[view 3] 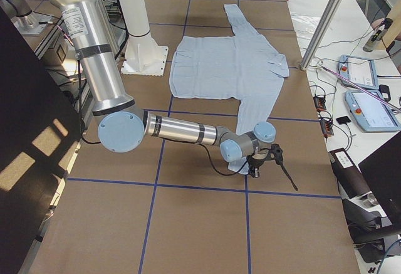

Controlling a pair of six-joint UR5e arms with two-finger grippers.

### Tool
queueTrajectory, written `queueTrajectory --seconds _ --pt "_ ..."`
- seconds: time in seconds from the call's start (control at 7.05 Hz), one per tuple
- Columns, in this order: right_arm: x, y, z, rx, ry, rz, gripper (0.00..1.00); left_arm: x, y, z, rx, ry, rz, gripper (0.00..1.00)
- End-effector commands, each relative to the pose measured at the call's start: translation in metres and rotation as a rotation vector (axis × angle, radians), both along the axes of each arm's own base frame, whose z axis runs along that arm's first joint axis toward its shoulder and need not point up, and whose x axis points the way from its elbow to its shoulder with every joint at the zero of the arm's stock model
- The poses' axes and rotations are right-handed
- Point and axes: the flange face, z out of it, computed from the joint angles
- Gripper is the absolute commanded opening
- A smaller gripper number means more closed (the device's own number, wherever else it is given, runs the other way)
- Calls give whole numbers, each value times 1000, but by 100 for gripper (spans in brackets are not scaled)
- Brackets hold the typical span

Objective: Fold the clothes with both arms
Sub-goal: 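Grasp the sleeve cuff nearest the right gripper with the right gripper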

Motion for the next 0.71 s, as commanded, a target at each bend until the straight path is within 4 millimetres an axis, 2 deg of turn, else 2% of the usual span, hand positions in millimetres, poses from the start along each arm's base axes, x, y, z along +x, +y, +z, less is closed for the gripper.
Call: queueTrajectory --seconds 0.0,0.14,0.28,0.43,0.57 --pt "3 0 -24 33 -48 -5 0 0 0 0 1 1 2 100" --pt "3 8 -61 67 -123 -15 0 0 0 -1 1 1 1 100" --pt "-1 9 -89 56 -161 24 0 0 1 -3 19 4 3 100" --pt "-32 17 -123 1 -230 50 0 0 1 -6 47 5 1 100" --pt "-95 35 -182 -40 -285 47 0 0 1 -7 57 6 1 100"
